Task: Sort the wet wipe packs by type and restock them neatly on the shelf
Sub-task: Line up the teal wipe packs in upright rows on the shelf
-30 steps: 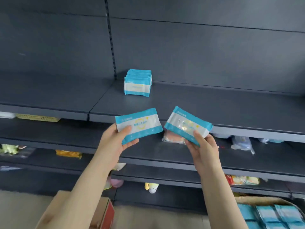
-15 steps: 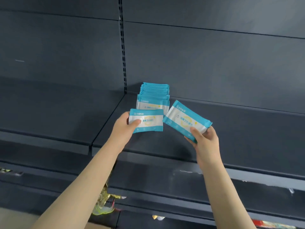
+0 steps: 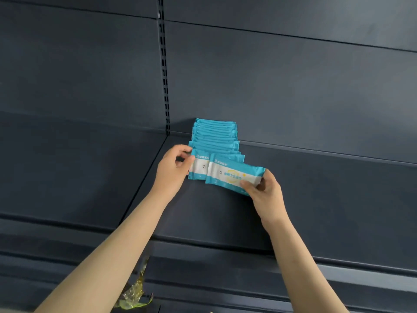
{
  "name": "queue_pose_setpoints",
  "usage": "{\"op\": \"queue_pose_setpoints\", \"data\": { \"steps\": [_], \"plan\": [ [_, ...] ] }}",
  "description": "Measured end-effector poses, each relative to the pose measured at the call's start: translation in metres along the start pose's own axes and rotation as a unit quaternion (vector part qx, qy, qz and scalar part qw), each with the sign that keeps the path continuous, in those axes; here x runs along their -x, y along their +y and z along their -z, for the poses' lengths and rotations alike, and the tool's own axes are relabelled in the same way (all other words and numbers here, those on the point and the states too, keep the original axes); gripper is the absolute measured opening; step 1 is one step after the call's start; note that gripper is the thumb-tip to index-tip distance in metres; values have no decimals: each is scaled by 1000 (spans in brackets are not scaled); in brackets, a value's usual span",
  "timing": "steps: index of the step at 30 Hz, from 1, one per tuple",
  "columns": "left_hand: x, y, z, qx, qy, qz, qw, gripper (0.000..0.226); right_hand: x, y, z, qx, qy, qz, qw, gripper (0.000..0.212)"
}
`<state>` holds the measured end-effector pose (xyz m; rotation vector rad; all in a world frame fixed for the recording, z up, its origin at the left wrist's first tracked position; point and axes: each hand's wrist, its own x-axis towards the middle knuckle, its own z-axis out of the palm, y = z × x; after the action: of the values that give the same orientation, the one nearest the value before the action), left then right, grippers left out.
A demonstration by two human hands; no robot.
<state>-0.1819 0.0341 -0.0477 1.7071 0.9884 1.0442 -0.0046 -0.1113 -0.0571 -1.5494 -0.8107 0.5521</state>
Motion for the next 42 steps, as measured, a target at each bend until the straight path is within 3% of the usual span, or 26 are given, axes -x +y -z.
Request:
{"op": "queue_pose_setpoints", "data": {
  "steps": [5, 9, 15, 26, 29, 32, 36, 42],
  "plan": [
    [-5, -2, 13, 34, -41, 9, 999, 20, -7, 4, -28, 99, 33, 12, 994, 28],
    [-4, -10, 18, -1, -92, -7, 996, 42, -7, 1, -47, 172, 89, 49, 980, 38],
    [-5, -16, 18, -10, -95, -46, 994, 48, 0, -9, -58, 127, 119, 55, 983, 42],
    [-5, -20, 17, -77, -71, -66, 992, 41, -2, -9, -63, 161, 107, 39, 980, 39],
    [-2, -15, 18, -57, -68, -44, 995, 42, -1, -11, -58, 136, 93, 10, 986, 41],
    [6, -5, 22, -27, -26, -19, 999, 44, 4, -19, -43, 24, 104, -43, 993, 33],
    [30, 22, 10, -4, 11, -64, 998, 35, 17, -44, -3, -95, 120, -62, 986, 26],
    [79, 90, -66, 69, -79, -54, 993, 43, 72, -71, 111, -88, 181, -17, 979, 32]
  ]
}}
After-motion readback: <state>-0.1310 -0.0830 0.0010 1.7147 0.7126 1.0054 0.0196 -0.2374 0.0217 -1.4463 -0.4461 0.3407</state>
